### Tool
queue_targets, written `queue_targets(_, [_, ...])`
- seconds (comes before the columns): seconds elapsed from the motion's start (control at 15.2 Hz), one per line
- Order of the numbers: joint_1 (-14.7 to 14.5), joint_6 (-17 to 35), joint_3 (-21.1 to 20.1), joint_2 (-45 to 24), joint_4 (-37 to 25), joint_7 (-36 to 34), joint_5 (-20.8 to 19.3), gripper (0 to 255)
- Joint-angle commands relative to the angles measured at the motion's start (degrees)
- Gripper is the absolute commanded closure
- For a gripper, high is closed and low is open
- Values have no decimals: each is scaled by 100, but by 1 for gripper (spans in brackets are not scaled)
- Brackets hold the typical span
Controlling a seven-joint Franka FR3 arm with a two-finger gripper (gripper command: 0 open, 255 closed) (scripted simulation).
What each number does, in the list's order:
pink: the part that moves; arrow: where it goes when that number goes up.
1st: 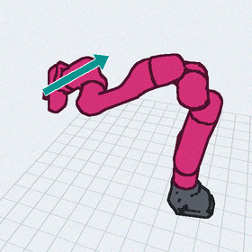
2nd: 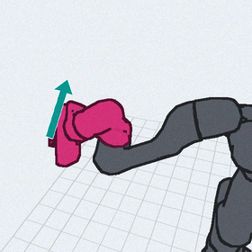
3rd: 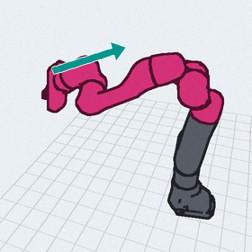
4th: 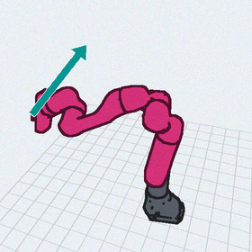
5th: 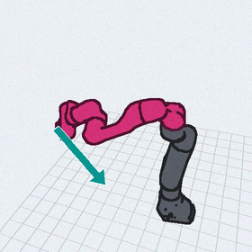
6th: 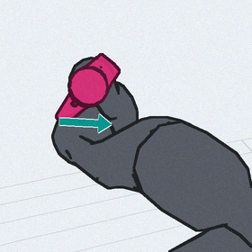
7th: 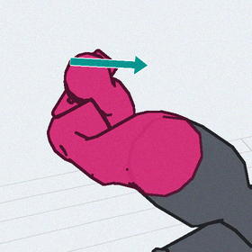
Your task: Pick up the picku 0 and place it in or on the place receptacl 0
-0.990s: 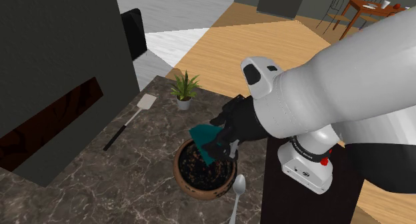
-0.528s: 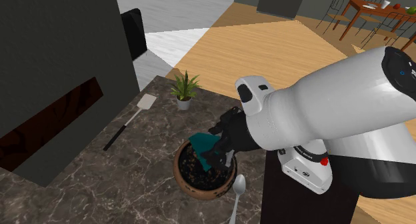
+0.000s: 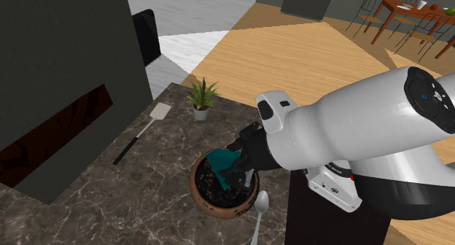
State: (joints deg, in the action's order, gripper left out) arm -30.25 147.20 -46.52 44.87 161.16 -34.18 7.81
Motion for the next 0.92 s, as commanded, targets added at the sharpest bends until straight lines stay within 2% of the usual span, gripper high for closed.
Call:
queue_targets(0.0, [-4, -7, -5, -5, 15, -5, 4, 255])
queue_targets(0.07, [-4, -7, -5, -5, 15, -5, 4, 255])
queue_targets(0.13, [-8, 0, -1, -3, 26, -2, 5, 0])
queue_targets(0.46, [-4, -7, -5, -6, 15, -5, 4, 0])
queue_targets(0.73, [-538, -1029, 399, 692, -212, 94, 107, 0])
queue_targets(0.86, [-538, -1029, 399, 691, -212, 93, 106, 0])
